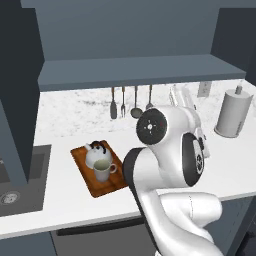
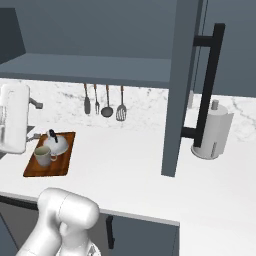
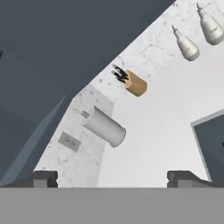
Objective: Pick the kettle from the counter and place it on the tray. Then pick the mug from the cabinet and place it on the tray. Then close the cabinet doors.
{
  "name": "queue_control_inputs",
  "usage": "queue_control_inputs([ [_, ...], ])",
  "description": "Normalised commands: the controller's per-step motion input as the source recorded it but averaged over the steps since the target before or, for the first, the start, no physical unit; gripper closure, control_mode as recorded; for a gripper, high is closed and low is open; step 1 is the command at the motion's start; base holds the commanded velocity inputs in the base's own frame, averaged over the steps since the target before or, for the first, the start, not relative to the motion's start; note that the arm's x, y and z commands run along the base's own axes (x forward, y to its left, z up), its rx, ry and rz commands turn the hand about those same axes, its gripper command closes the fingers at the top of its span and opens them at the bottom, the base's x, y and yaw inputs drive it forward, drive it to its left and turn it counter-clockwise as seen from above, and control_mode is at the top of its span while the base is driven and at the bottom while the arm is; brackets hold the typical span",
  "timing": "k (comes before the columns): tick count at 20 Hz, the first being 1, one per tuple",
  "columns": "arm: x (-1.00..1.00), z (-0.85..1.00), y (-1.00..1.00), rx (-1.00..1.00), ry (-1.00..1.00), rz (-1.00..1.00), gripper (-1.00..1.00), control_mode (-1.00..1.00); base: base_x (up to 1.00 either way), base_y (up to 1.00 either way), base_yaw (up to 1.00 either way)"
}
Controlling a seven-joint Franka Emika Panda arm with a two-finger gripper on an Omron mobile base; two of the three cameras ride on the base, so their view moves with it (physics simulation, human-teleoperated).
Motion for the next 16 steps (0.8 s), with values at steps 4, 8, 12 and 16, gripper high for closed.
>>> queue_control_inputs([
  [4, -0.33, 0.05, -0.4, 0.08, -0.04, -0.16, -1.0, -1.0, 0.0, 0.0, 0.0],
  [8, -0.3, 0.0, -0.43, 0.0, -0.11, 0.0, -1.0, -1.0, 0.0, 0.0, 0.0],
  [12, -0.27, 0.0, -0.27, 0.0, -0.08, 0.0, -1.0, -1.0, 0.0, 0.0, 0.0],
  [16, -0.26, 0.0, -0.14, 0.0, -0.09, 0.0, -1.0, -1.0, 0.0, 0.0, 0.0],
])
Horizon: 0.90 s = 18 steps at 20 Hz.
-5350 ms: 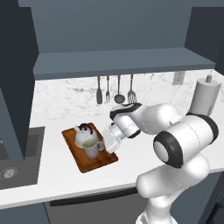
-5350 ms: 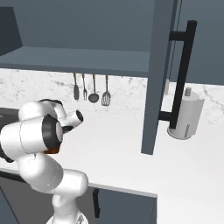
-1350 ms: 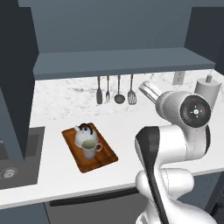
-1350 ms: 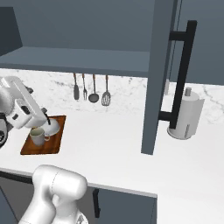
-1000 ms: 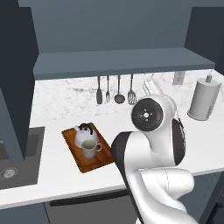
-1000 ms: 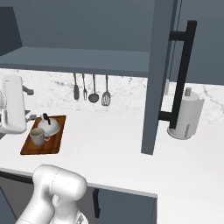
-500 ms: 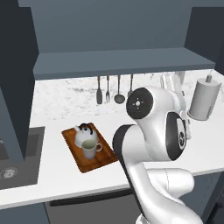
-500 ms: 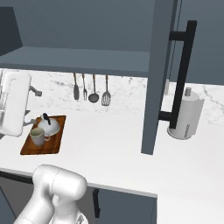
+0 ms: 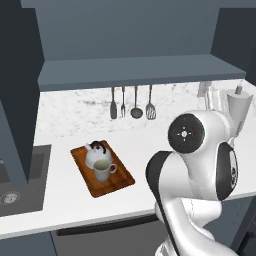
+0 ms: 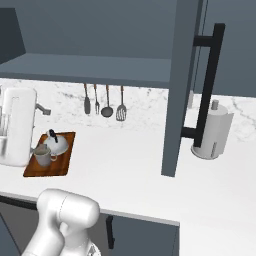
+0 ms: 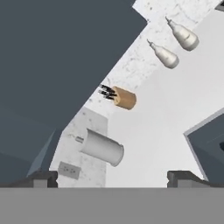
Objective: Pick the kettle from the counter and place it on the tray. Then pick the mug from the cabinet and place it on the tray. Then close the cabinet doors.
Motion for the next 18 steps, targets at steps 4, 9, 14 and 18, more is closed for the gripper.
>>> queue_control_inputs([
  [4, -0.23, 0.0, -0.14, 0.0, -0.12, 0.0, -1.0, -1.0, 0.0, 0.0, 0.0],
  [9, -0.25, 0.01, -0.31, 0.0, -0.18, 0.0, -1.0, -1.0, 0.0, 0.0, 0.0],
  [14, -0.23, 0.0, -0.33, 0.0, -0.14, 0.0, -1.0, -1.0, 0.0, 0.0, 0.0],
  [18, -0.07, 0.0, -0.23, 0.0, -0.07, 0.0, -1.0, -1.0, 0.0, 0.0, 0.0],
])
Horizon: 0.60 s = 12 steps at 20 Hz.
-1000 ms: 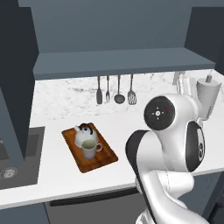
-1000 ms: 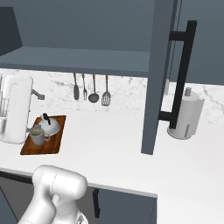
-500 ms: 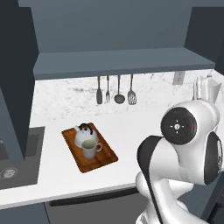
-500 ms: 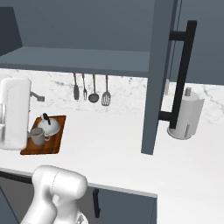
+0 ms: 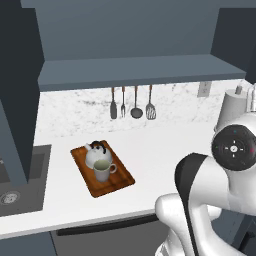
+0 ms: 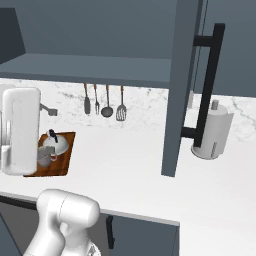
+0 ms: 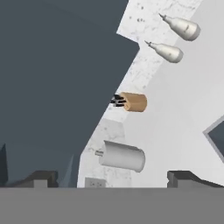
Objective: Pick the kettle from the counter and place it on the tray. Then pick the mug from the cabinet and place it on the tray. Then close the cabinet doors.
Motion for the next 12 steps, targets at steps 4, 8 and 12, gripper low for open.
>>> queue_control_inputs([
  [4, -0.01, 0.0, -0.22, 0.0, -0.1, 0.0, -1.0, -1.0, 0.0, 0.0, 0.0],
  [8, 0.0, 0.0, -0.25, 0.0, -0.1, 0.0, -1.0, -1.0, 0.0, 0.0, 0.0],
  [12, -0.02, 0.0, -0.28, 0.0, -0.13, 0.0, -1.0, -1.0, 0.0, 0.0, 0.0],
])
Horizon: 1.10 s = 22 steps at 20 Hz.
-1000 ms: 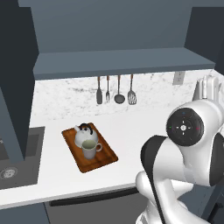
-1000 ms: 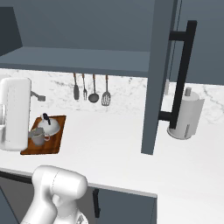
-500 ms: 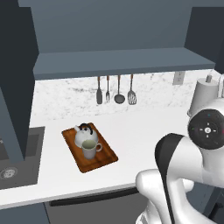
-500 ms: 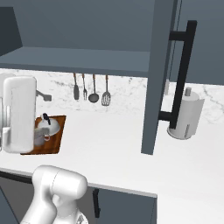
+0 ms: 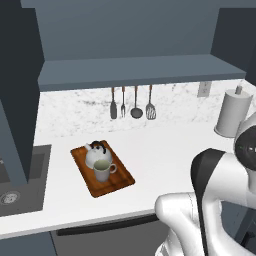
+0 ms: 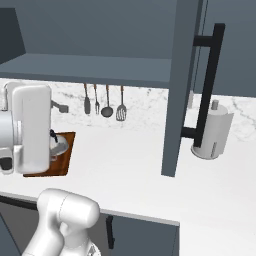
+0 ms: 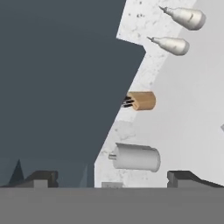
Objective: Pick the kettle from the counter and place it on the tray. Then pick the mug from the cabinet and place it on the tray. Then close the cabinet doors.
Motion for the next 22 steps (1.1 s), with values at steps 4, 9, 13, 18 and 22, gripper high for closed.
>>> queue_control_inputs([
  [4, -0.05, 0.01, -0.31, 0.0, -0.12, 0.0, -1.0, -1.0, 0.0, 0.0, 0.0],
  [9, -0.13, 0.01, -0.33, 0.0, -0.14, 0.0, -1.0, -1.0, 0.0, 0.0, 0.0],
  [13, -0.25, 0.0, -0.3, 0.0, -0.1, 0.0, -1.0, -1.0, 0.0, 0.0, 0.0],
  [18, -0.22, 0.0, -0.25, 0.0, -0.06, 0.0, -1.0, -1.0, 0.0, 0.0, 0.0],
  [22, -0.19, -0.01, -0.16, 0.0, -0.03, -0.01, -1.0, -1.0, 0.0, 0.0, 0.0],
])
